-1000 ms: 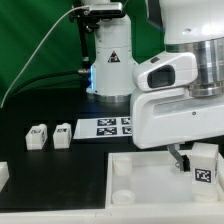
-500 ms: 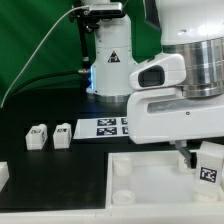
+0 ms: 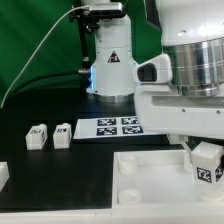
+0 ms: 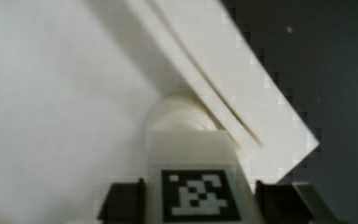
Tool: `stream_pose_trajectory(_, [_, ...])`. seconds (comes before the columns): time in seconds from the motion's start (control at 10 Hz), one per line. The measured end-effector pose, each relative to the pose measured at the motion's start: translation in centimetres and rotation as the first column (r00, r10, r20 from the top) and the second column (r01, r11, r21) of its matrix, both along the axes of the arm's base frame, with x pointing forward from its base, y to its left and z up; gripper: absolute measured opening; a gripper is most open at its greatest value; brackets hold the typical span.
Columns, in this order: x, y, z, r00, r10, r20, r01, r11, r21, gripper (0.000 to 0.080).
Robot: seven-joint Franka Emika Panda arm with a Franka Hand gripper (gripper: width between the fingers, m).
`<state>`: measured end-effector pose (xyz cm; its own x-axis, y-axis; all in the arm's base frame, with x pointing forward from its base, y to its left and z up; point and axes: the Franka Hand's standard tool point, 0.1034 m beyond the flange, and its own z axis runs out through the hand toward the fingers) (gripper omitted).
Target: Assemble one leg
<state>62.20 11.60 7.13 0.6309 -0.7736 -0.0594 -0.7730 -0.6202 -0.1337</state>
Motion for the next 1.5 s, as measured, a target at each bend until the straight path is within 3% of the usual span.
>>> stream_pose_trajectory(0.2, [-0.1,0.4,-0.1,0.957,-0.287,-0.047,0.289,0.957,0.037,0.0294])
stream_pose_trajectory(0.3, [0.0,0.7,-0.1,0.844,-0.530,-0.080,0.536,0.840,0.085,0.0294])
stream_pose_trajectory(0.5, [0.1,0.8,-0.2,0.820,-0.565,-0.092,0.572,0.814,0.102,0.0294])
stream_pose_trajectory(0.6, [0.0,0.8,-0.2,0.836,-0.542,-0.086,0.549,0.830,0.102,0.0393])
stream_pose_trajectory(0.7, [0.0,0.8,-0.2,0.868,-0.491,-0.072,0.496,0.862,0.102,0.0529])
stream_pose_trajectory(0.8, [-0.1,1.1,-0.2,0.937,-0.348,-0.037,0.350,0.932,0.097,0.0529])
stream_pose_trajectory(0.9, [-0.1,1.1,0.0,0.980,-0.201,0.001,0.200,0.976,0.086,0.0624])
stream_pose_trajectory(1.1, [-0.2,0.1,0.4,0.994,0.085,0.076,-0.088,0.995,0.045,0.0642])
stream_pose_trajectory(1.3, [0.0,-1.7,-0.1,0.966,0.232,0.112,-0.234,0.972,0.006,0.0649])
stream_pose_trajectory(1.5, [-0.1,-2.0,-0.3,0.919,0.374,0.126,-0.374,0.927,-0.026,0.0649])
